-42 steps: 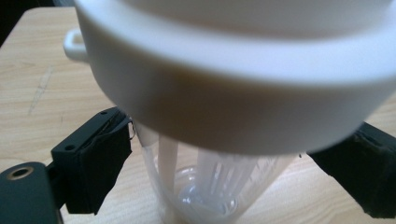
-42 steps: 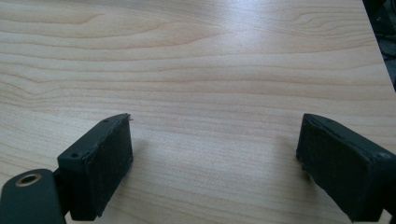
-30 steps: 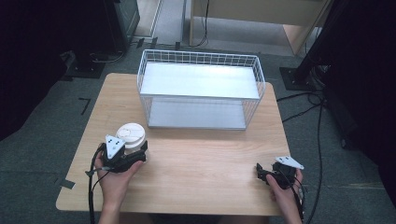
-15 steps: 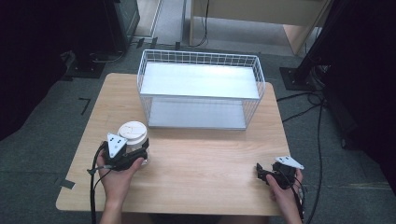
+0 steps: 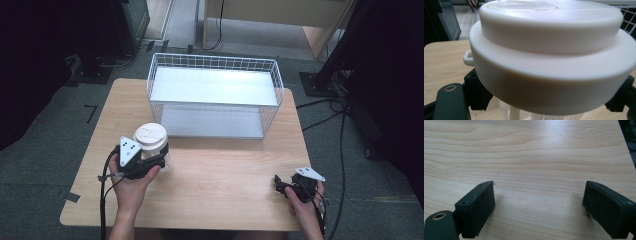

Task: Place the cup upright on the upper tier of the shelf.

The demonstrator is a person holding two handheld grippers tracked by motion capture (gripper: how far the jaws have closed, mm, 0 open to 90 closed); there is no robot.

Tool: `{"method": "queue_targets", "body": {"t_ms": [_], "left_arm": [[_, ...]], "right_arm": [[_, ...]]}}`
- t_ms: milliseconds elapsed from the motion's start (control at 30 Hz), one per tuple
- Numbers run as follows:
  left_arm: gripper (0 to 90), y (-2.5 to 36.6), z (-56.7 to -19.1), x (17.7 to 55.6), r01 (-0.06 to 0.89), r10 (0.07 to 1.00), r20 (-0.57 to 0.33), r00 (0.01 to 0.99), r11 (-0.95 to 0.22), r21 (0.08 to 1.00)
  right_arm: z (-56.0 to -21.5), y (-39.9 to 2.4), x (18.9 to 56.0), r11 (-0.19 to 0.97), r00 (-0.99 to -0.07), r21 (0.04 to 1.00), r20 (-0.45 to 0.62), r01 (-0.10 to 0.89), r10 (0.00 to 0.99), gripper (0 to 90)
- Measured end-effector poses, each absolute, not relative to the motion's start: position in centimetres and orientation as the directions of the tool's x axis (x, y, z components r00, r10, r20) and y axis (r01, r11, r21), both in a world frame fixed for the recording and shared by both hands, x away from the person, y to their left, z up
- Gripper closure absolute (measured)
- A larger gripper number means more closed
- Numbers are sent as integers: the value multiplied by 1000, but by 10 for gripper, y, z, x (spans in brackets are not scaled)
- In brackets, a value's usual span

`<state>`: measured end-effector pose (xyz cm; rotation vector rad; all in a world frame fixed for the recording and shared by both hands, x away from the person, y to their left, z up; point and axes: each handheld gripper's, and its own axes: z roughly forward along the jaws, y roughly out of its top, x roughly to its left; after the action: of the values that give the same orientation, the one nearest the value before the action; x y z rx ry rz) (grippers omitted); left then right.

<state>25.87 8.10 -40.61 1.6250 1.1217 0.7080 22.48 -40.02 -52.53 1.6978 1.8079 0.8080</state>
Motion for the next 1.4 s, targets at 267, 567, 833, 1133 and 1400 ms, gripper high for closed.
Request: {"method": "queue_targets", "body": {"t_ms": [267, 567, 833, 1133, 1400], "left_arm": [[160, 68, -393, 265, 288, 902, -57, 427, -77, 955], [160, 52, -373, 274, 235, 894, -29, 447, -86, 968], [160, 39, -353, 282, 184, 889, -3, 459, -91, 979], [161, 26, -333, 293, 143, 879, 26, 477, -106, 984], [161, 15, -314, 302, 105, 875, 56, 480, -121, 987]], "right_arm": [[-525, -400, 225, 35, -74, 731, 22, 681, 997, 107], [-525, -400, 225, 35, -74, 730, 22, 682, 997, 107], [-525, -401, 225, 37, -76, 731, 20, 681, 997, 107], [-525, -400, 225, 35, -74, 732, 21, 681, 997, 107], [-526, -401, 225, 40, -80, 734, 19, 678, 997, 107]]}}
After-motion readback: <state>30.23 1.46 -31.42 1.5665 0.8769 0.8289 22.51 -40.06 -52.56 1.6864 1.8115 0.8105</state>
